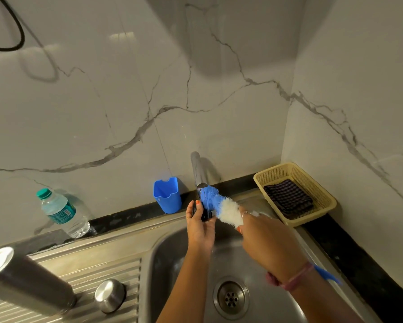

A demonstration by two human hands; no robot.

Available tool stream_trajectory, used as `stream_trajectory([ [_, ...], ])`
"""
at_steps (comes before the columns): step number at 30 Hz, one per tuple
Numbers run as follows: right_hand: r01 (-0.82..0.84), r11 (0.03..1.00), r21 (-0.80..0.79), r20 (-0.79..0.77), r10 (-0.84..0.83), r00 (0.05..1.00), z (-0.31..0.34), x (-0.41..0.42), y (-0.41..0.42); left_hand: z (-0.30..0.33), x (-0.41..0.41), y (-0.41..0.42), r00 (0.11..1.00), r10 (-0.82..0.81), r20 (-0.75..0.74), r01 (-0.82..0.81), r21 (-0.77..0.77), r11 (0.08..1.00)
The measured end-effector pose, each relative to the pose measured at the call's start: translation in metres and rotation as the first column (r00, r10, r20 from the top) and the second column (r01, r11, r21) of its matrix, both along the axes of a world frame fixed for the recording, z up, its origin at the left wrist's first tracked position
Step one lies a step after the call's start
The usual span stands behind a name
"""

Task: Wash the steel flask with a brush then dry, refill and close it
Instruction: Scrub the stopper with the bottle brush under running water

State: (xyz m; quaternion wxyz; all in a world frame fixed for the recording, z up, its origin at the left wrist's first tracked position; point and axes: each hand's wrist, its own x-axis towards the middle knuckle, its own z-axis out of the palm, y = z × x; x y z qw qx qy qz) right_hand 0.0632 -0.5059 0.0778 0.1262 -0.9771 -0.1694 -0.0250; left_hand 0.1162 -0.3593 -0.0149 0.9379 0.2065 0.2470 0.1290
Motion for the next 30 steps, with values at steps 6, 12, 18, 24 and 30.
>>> stream_trajectory([
  [6,0.026,0.996,-0.082,0.071,-0.021,0.997,0.015,-0.006,0.001,-0.012,-0.001,-0.001,0.999,-0.046,-0.006,0.045,-0.044,0.998],
  [12,0.053,0.998,0.014,0.011,-0.054,0.999,0.001,0.003,0.008,-0.006,0.0,-0.002,0.995,-0.088,0.039,0.088,-0.01,0.996],
  [18,0.0,1.0,0.017,0.064,-0.001,0.998,0.006,-0.014,0.0,-0.005,-0.003,0.0,0.997,-0.068,0.027,0.069,-0.042,0.997],
  [24,0.07,0.997,-0.022,0.022,-0.07,0.997,0.002,-0.001,0.007,-0.011,-0.002,-0.004,0.997,-0.065,0.046,0.067,-0.035,0.997],
  [30,-0.028,0.999,-0.039,0.059,0.03,0.998,0.015,-0.016,-0.006,-0.011,0.002,0.002,0.999,-0.006,0.04,0.008,-0.049,0.999],
])
